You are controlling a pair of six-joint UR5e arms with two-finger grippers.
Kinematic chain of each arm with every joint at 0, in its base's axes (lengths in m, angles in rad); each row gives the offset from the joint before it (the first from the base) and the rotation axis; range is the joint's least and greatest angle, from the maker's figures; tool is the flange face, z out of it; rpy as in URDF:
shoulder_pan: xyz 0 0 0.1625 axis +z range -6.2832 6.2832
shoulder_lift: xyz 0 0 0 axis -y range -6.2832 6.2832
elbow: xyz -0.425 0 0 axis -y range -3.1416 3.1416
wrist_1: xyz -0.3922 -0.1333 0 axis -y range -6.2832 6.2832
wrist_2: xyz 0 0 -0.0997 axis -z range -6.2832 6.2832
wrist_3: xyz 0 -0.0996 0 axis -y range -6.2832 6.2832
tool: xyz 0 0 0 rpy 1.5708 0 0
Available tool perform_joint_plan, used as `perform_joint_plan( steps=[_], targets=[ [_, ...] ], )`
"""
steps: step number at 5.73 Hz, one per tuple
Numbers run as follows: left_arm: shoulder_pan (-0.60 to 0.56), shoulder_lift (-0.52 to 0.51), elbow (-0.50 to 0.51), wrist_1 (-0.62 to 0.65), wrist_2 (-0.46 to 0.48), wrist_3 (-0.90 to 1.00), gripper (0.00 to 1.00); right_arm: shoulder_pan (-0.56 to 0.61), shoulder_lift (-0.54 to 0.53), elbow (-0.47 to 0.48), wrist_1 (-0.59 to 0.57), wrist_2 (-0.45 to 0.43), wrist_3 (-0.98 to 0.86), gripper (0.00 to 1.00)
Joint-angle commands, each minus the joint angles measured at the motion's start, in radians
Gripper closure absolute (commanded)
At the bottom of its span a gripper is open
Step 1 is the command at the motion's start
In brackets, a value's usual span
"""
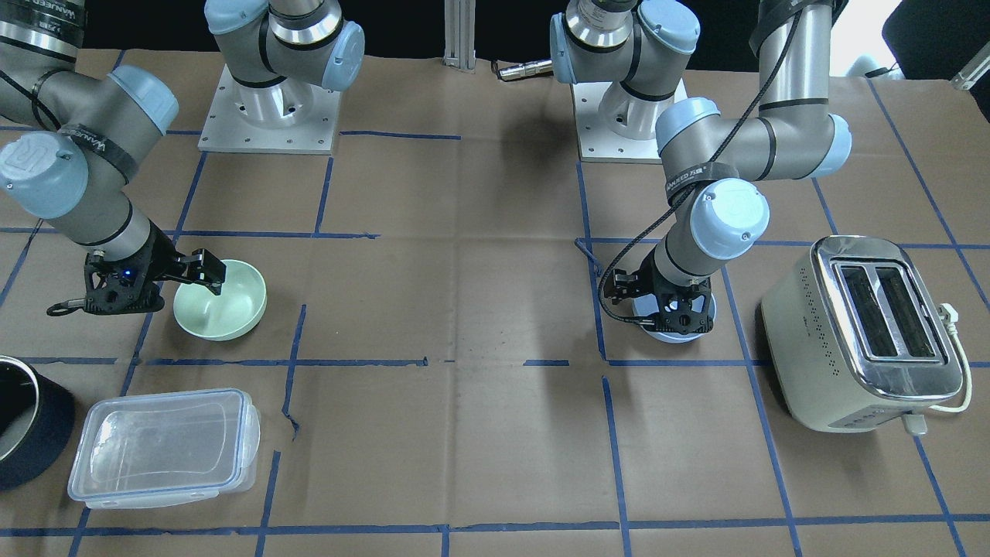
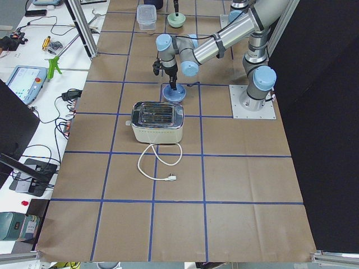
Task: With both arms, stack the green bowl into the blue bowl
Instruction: 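Lower left gripper to blue bowl rim while right gripper lowers to green bowl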
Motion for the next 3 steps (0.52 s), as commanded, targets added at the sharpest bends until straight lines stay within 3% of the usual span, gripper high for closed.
perform_joint_plan(
  steps=[1, 2, 3],
  targets=[
    [0.000, -0.023, 0.001, 0.008, -0.003, -0.008, 0.79, 0.000, 0.009, 0.022, -0.040, -0.002, -0.003, 0.09],
    [0.000, -0.018, 0.005, 0.010, -0.003, -0.008, 1.00, 0.000, 0.009, 0.022, -0.040, -0.004, 0.009, 0.55],
    [-0.003, -0.012, 0.013, 0.013, 0.000, -0.008, 1.00, -0.002, 0.009, 0.016, -0.039, -0.004, 0.012, 0.85]
  ],
)
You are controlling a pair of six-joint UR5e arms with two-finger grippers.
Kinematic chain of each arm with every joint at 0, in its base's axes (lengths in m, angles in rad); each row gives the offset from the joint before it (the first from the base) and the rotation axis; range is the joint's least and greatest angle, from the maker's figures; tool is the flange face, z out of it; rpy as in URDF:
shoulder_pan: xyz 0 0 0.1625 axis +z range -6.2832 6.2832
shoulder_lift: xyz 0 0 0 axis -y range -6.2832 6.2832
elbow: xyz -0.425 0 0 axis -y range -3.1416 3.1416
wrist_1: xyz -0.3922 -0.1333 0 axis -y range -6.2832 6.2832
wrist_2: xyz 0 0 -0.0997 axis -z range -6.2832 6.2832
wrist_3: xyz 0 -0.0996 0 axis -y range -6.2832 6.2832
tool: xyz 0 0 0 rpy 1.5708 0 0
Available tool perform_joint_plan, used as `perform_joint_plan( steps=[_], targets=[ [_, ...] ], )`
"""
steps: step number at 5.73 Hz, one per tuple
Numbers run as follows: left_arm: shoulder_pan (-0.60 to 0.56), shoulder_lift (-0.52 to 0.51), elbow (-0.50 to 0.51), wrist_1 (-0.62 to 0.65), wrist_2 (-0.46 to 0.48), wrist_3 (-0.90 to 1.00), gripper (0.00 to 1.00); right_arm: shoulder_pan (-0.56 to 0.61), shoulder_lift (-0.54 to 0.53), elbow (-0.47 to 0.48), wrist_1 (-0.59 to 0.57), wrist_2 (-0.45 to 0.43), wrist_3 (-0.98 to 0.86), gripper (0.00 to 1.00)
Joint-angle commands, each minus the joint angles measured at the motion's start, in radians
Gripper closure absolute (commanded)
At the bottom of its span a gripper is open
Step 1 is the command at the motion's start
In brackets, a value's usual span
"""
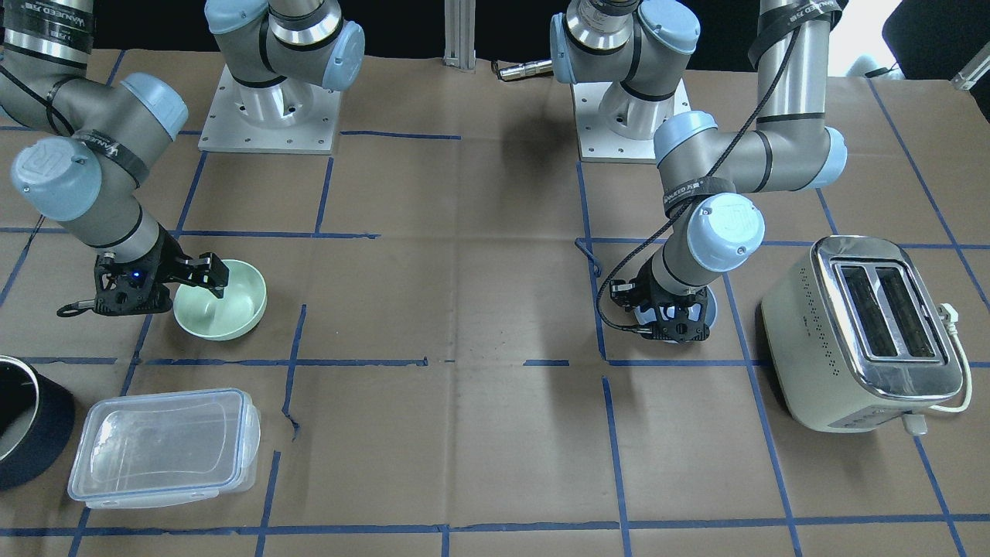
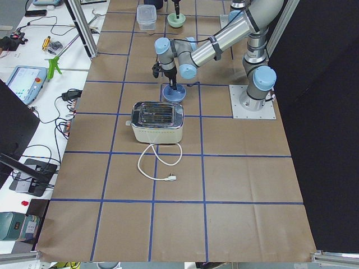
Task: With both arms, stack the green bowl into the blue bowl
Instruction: 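Lift the blue bowl with the left gripper while the right gripper lifts the green bowl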
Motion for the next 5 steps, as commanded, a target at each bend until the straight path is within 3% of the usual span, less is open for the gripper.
perform_joint_plan(
  steps=[1, 3, 5],
  targets=[
    [-0.042, 0.012, 0.053, -0.001, -0.002, 0.024, 1.00, -0.002, 0.000, -0.004, 0.000, 0.003, 0.022, 0.92],
    [-0.294, 0.000, 0.240, -0.050, 0.004, -0.073, 1.00, -0.002, -0.013, -0.063, 0.014, -0.002, 0.032, 0.94],
    [-0.461, -0.141, 0.361, 0.042, -0.032, -0.222, 0.99, 0.002, -0.023, -0.278, 0.329, 0.006, 0.135, 0.94]
  ],
)
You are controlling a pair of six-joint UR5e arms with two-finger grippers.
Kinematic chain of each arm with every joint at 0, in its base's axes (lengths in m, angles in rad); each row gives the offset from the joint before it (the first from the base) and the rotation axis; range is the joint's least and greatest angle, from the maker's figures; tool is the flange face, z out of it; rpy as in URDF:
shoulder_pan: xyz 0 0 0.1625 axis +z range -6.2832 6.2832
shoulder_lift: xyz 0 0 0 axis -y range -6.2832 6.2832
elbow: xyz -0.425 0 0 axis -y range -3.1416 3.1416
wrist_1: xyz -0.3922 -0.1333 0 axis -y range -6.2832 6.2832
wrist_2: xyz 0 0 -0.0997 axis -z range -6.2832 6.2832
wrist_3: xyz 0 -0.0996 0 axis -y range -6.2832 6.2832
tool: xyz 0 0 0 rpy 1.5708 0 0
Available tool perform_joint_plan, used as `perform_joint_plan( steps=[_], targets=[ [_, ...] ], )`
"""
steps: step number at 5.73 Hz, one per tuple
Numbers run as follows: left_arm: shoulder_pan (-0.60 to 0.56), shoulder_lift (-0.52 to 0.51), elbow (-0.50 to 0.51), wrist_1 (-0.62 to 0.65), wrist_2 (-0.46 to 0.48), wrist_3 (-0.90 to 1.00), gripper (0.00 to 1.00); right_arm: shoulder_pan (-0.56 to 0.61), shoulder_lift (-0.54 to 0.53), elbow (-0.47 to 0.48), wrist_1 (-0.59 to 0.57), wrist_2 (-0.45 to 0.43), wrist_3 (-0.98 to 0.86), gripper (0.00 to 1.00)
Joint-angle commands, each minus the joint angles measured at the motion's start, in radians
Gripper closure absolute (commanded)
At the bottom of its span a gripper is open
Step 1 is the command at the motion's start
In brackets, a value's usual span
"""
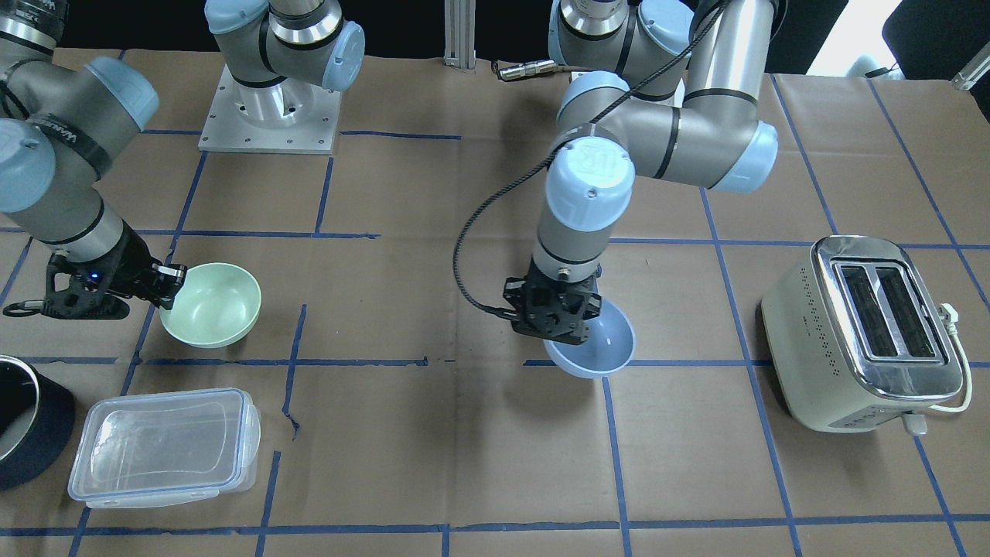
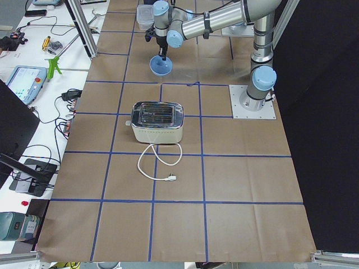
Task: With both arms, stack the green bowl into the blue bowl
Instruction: 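Lift the blue bowl with the left gripper while the right gripper lifts the green bowl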
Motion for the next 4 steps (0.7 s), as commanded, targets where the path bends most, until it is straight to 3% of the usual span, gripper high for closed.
perform_joint_plan(
  steps=[1, 2, 3, 4],
  targets=[
    [-0.189, -0.135, 0.154, 0.034, 0.014, -0.149, 0.99, 0.003, -0.009, -0.241, 0.354, 0.020, 0.042, 0.93],
    [-0.221, -0.151, 0.153, 0.003, 0.014, -0.131, 0.99, 0.003, -0.007, -0.361, 0.522, 0.070, 0.042, 0.93],
    [-0.223, -0.157, 0.137, 0.009, 0.011, -0.129, 0.99, 0.014, -0.010, -0.436, 0.617, 0.101, 0.040, 0.93],
    [-0.223, -0.163, 0.112, 0.018, 0.008, -0.122, 0.97, 0.046, -0.013, -0.448, 0.624, 0.107, 0.043, 0.93]
  ],
)
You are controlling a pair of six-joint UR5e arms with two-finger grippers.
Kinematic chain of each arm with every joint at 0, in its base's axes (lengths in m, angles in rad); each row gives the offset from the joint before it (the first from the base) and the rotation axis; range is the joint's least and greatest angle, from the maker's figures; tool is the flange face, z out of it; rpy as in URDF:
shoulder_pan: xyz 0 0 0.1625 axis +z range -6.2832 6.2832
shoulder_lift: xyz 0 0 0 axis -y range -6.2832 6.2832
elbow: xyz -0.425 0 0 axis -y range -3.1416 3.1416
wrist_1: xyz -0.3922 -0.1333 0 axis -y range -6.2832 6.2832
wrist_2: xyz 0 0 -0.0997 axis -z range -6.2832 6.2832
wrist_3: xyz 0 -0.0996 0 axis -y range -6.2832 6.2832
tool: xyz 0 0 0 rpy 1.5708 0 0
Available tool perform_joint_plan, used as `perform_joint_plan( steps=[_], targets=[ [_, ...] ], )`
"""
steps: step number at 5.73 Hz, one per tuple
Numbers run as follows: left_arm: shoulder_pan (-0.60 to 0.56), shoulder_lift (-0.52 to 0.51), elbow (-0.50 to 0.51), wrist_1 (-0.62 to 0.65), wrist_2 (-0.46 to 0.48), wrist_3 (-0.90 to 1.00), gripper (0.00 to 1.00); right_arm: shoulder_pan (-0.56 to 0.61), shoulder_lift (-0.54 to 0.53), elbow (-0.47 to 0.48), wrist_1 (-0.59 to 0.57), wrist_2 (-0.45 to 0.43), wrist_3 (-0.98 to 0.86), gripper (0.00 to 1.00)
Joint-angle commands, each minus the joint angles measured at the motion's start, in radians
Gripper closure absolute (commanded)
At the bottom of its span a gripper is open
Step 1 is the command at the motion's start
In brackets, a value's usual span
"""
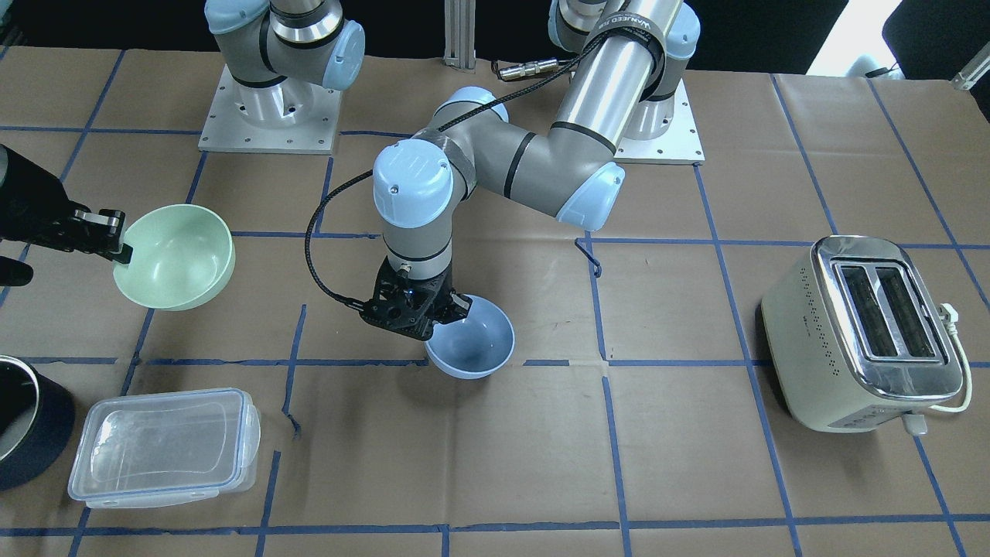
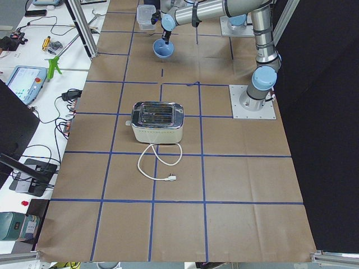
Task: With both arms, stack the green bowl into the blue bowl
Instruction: 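Carry the blue bowl to the table center and set it down with the left gripper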
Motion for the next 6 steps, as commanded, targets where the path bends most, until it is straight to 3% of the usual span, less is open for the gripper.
perform_joint_plan(
  steps=[1, 2, 3, 5, 6],
  targets=[
    [-0.007, -0.021, -0.028, 0.014, 0.002, 0.005, 0.52, 0.026, -0.001, -0.028, 0.035, 0.011, 0.002, 0.93],
    [-0.007, -0.021, -0.028, 0.033, 0.001, -0.027, 0.02, 0.026, -0.001, -0.027, 0.038, 0.006, 0.000, 0.93],
    [-0.002, 0.032, 0.000, 0.021, 0.007, -0.042, 0.02, 0.026, -0.001, -0.025, 0.036, 0.006, 0.000, 0.93],
    [0.124, 0.268, -0.005, -0.160, -0.016, -0.038, 0.04, 0.030, 0.005, -0.021, 0.030, 0.020, 0.028, 0.93],
    [0.175, 0.389, 0.001, -0.318, -0.022, -0.022, 0.03, 0.070, 0.006, -0.020, 0.026, 0.020, 0.114, 0.93]
  ],
)
